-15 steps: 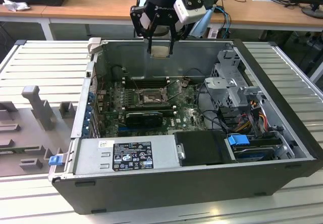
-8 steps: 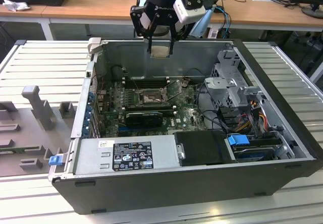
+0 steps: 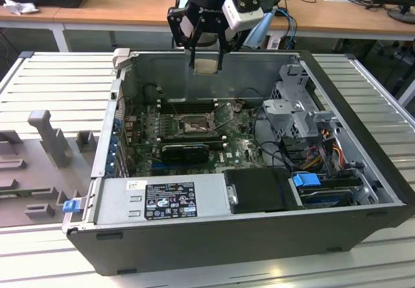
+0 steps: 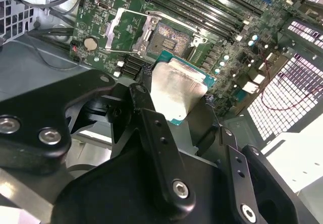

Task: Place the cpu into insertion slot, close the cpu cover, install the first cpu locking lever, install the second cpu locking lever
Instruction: 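Place the cpu into insertion slot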

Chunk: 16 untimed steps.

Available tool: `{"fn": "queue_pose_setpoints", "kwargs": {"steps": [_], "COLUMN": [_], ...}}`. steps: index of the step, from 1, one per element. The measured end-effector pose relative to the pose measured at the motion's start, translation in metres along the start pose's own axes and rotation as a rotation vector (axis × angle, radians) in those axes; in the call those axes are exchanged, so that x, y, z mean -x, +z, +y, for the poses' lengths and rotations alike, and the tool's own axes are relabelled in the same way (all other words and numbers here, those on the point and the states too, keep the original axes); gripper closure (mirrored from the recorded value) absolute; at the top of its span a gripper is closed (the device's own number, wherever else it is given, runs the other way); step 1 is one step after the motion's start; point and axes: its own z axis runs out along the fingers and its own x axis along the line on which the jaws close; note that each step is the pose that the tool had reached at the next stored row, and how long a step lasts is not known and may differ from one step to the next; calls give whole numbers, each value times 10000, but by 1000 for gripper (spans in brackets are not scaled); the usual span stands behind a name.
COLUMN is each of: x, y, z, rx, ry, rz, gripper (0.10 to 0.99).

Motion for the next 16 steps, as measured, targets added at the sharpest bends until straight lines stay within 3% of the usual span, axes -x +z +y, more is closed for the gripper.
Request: {"fn": "queue_pose_setpoints", "kwargs": {"steps": [16], "x": [0], "y": [0], "z": [0], "rx": [6], "ry": [283], "rz": [-25], "gripper": [557]}}
